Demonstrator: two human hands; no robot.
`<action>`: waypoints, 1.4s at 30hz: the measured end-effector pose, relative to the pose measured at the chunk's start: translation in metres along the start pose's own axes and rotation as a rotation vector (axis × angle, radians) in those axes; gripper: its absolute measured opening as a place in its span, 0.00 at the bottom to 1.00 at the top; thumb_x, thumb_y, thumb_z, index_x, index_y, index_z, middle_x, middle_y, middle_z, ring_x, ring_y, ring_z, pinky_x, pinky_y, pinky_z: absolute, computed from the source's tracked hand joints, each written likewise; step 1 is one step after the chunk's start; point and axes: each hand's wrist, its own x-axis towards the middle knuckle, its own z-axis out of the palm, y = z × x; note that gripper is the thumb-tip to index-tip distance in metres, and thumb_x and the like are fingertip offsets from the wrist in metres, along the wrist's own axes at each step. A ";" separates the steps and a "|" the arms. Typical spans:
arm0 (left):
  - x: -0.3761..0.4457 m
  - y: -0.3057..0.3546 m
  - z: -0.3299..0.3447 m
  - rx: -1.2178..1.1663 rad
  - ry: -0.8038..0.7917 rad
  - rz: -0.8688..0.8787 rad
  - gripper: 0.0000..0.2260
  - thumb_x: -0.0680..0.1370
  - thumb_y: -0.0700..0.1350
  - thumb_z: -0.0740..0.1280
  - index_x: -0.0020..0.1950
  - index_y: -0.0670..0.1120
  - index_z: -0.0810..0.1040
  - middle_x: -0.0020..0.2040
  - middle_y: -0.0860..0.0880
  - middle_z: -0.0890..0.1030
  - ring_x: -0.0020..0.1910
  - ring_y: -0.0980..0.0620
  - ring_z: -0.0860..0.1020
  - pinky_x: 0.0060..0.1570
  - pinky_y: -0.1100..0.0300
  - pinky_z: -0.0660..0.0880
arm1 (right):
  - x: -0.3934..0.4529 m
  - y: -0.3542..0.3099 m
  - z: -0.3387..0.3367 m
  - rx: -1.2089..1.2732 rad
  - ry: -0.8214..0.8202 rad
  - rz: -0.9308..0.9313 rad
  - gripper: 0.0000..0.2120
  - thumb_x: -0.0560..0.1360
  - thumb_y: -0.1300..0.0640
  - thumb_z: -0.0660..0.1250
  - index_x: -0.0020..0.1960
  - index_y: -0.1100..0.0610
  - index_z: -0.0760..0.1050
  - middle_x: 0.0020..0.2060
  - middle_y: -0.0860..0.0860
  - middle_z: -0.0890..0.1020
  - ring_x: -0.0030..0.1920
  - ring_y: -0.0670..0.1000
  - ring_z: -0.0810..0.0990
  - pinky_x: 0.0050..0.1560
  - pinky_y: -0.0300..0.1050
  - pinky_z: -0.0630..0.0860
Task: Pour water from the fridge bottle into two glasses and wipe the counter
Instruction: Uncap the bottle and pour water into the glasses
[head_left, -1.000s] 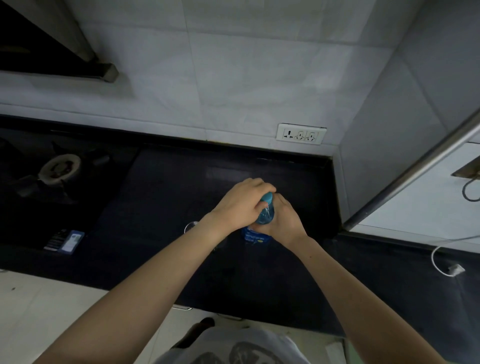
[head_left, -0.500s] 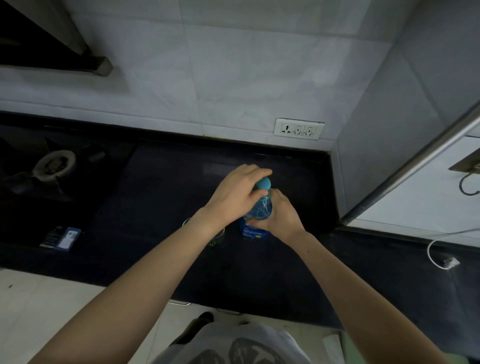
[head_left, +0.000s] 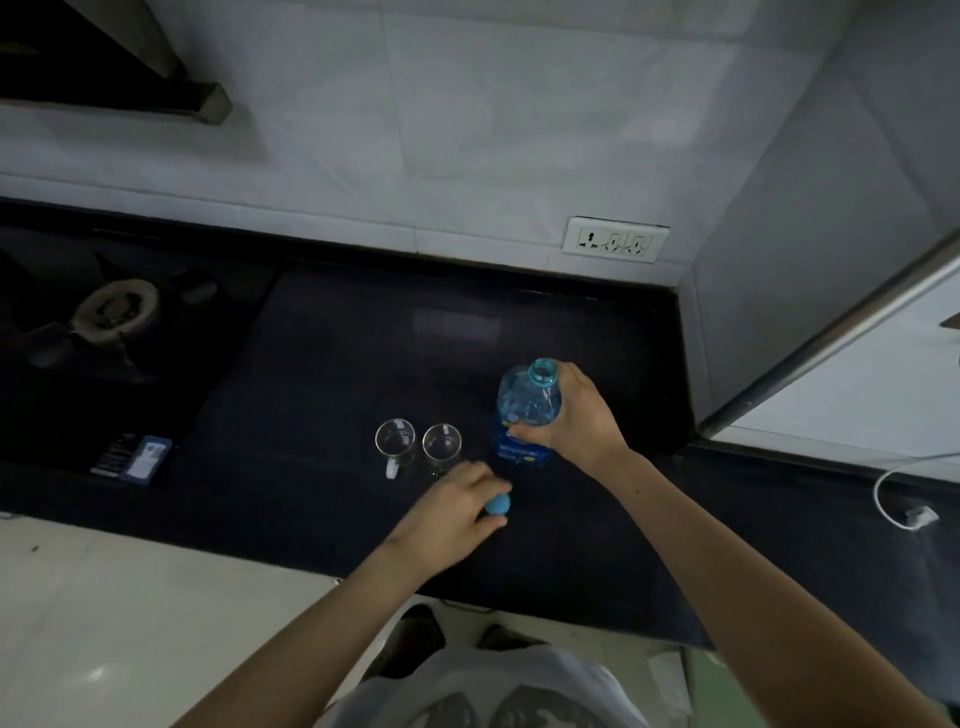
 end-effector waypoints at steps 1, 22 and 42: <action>-0.004 -0.006 0.010 0.022 -0.057 -0.045 0.17 0.75 0.45 0.70 0.63 0.46 0.77 0.56 0.50 0.76 0.57 0.53 0.72 0.61 0.58 0.69 | 0.000 0.000 0.000 0.001 -0.001 0.002 0.42 0.60 0.48 0.82 0.69 0.54 0.67 0.60 0.47 0.73 0.61 0.49 0.73 0.64 0.50 0.73; -0.013 -0.043 0.054 0.182 -0.154 -0.305 0.21 0.77 0.46 0.67 0.70 0.49 0.69 0.63 0.51 0.71 0.63 0.51 0.69 0.62 0.58 0.68 | -0.002 -0.005 0.000 0.018 0.007 0.015 0.39 0.62 0.49 0.82 0.68 0.53 0.68 0.58 0.46 0.73 0.61 0.48 0.74 0.62 0.51 0.75; -0.036 -0.089 -0.020 -0.599 0.489 -0.911 0.15 0.71 0.46 0.75 0.54 0.47 0.76 0.49 0.51 0.78 0.47 0.53 0.79 0.47 0.61 0.75 | -0.004 -0.009 -0.001 0.062 -0.002 0.057 0.38 0.61 0.52 0.82 0.66 0.52 0.68 0.57 0.46 0.74 0.57 0.48 0.75 0.58 0.45 0.75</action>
